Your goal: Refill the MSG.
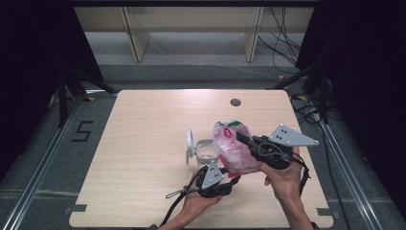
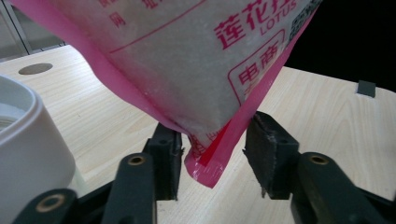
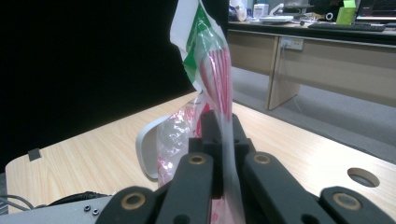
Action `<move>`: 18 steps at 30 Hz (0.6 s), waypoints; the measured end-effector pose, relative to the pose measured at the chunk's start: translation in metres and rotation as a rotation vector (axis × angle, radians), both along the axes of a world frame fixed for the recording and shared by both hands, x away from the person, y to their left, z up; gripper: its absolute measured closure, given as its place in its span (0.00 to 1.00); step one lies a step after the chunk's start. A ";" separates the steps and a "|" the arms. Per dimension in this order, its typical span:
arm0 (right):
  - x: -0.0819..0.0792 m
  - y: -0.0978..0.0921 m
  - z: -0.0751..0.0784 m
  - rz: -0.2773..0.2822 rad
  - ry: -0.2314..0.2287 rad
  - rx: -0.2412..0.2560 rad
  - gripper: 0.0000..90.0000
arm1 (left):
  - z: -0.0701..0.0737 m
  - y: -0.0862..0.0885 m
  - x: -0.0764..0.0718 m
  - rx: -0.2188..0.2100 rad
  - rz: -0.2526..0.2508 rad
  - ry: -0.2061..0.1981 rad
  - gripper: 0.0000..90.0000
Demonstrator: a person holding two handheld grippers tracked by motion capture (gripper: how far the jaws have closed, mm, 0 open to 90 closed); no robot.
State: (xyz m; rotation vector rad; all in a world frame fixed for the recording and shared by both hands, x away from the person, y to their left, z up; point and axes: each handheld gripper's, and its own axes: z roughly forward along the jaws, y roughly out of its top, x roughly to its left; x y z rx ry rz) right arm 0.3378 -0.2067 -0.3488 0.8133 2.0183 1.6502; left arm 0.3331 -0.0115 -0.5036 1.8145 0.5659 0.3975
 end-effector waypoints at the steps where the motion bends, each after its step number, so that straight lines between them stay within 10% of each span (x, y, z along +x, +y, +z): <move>1: 0.000 0.000 0.000 0.002 0.001 0.000 1.00 | 0.000 0.000 0.000 0.001 0.002 -0.002 0.64; 18: 0.006 0.002 0.008 -0.017 -0.019 0.023 1.00 | 0.002 -0.009 -0.005 -0.046 0.068 -0.035 0.83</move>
